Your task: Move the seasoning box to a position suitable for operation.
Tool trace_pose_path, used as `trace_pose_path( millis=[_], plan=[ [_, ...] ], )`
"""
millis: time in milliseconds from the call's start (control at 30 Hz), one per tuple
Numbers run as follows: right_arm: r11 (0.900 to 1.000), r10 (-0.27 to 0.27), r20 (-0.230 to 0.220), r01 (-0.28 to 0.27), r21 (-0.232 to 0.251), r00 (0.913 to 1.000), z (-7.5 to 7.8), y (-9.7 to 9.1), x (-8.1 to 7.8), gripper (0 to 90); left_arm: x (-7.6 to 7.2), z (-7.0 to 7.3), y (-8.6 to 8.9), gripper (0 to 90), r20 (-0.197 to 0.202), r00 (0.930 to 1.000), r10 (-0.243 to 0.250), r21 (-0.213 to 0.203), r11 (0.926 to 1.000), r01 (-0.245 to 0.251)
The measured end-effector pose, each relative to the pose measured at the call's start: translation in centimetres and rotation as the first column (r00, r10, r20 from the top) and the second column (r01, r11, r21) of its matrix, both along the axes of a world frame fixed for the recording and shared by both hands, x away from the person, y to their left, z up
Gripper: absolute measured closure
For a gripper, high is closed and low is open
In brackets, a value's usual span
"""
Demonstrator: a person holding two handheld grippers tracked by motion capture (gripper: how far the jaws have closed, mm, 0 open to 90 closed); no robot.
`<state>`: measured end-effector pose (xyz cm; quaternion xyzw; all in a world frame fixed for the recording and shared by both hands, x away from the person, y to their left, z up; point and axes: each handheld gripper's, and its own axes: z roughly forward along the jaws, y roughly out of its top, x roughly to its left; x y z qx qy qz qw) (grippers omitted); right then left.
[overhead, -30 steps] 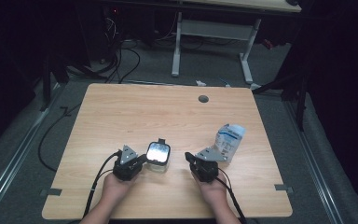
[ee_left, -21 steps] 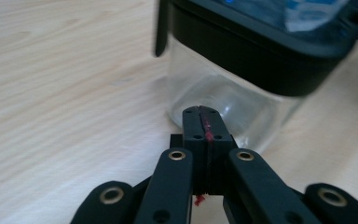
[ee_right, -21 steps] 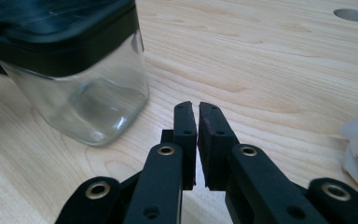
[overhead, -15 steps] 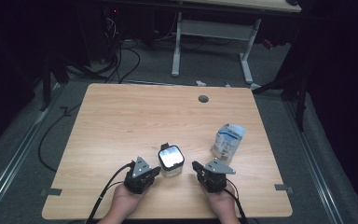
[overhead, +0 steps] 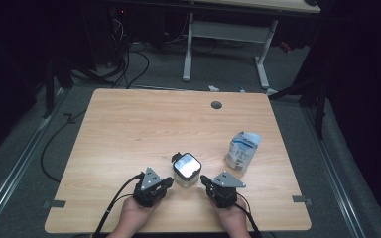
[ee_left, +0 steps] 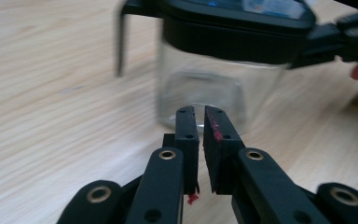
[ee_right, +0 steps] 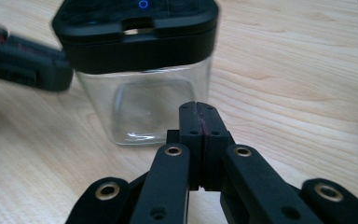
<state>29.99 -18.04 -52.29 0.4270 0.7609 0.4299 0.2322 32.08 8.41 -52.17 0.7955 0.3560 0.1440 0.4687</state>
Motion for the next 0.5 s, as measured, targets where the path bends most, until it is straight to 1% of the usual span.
trace_pose_path(
  millis=[33,67,100,167,233,267,300,333,400,433,467,500],
  plan=[
    [1.0000,-0.004,-0.001,0.004,-0.006,1.0000,0.0,0.2,0.0,90.0,-0.1,-0.1,0.0,81.6,-0.028,0.9987,0.042,-0.069,0.9966,-0.044],
    [0.9999,-0.007,0.000,0.007,-0.011,1.0000,0.0,0.3,0.0,90.0,-0.1,-0.1,0.3,80.8,-0.039,0.9972,0.063,-0.092,0.9936,-0.066],
    [0.9999,-0.005,0.002,0.005,-0.012,1.0000,0.0,0.4,0.1,90.0,0.3,0.0,1.3,79.7,-0.007,0.9994,0.033,0.003,0.9995,-0.033],
    [0.9997,-0.013,0.004,0.013,-0.023,0.9999,0.0,0.7,0.4,90.0,0.4,0.0,2.1,77.1,-0.010,0.9986,0.053,0.008,0.9986,-0.053],
    [0.9996,-0.020,0.001,0.020,-0.022,0.9998,0.1,0.9,0.9,90.0,0.5,0.0,2.7,75.2,-0.010,0.9980,0.063,0.008,0.9980,-0.063],
    [0.9992,-0.025,0.006,0.025,-0.031,0.9997,0.2,1.2,1.7,90.0,0.5,0.0,3.0,72.6,-0.012,0.9978,0.064,0.011,0.9979,-0.064],
    [0.9992,-0.025,0.006,0.025,-0.031,0.9997,0.2,1.2,1.7,90.0,0.6,-0.1,3.1,72.6,-0.020,0.9979,0.062,0.005,0.9980,-0.062],
    [0.9992,-0.026,0.004,0.026,-0.031,0.9997,0.2,1.3,2.0,90.0,0.6,-0.1,3.2,72.0,-0.022,0.9977,0.064,0.003,0.9979,-0.064],
    [0.9992,-0.025,0.000,0.025,-0.031,0.9997,0.3,1.7,3.1,90.0,0.7,-0.2,3.3,71.1,-0.012,0.9977,0.066,0.005,0.9978,-0.066],
    [0.9990,-0.024,-0.004,0.024,-0.038,0.9997,0.3,2.0,4.0,89.7,0.7,-0.2,3.3,70.9,-0.006,0.9976,0.069,0.003,0.9976,-0.069],
    [0.9986,-0.024,-0.003,0.024,-0.047,0.9997,0.3,2.1,4.2,89.5,0.8,-0.2,3.3,71.0,-0.004,0.9972,0.074,-0.002,0.9972,-0.074],
    [0.9986,-0.024,-0.003,0.024,-0.047,0.9997,0.3,2.1,4.2,89.5,0.8,-0.1,3.3,71.0,-0.003,0.9967,0.081,-0.019,0.9966,-0.081]
  ],
)
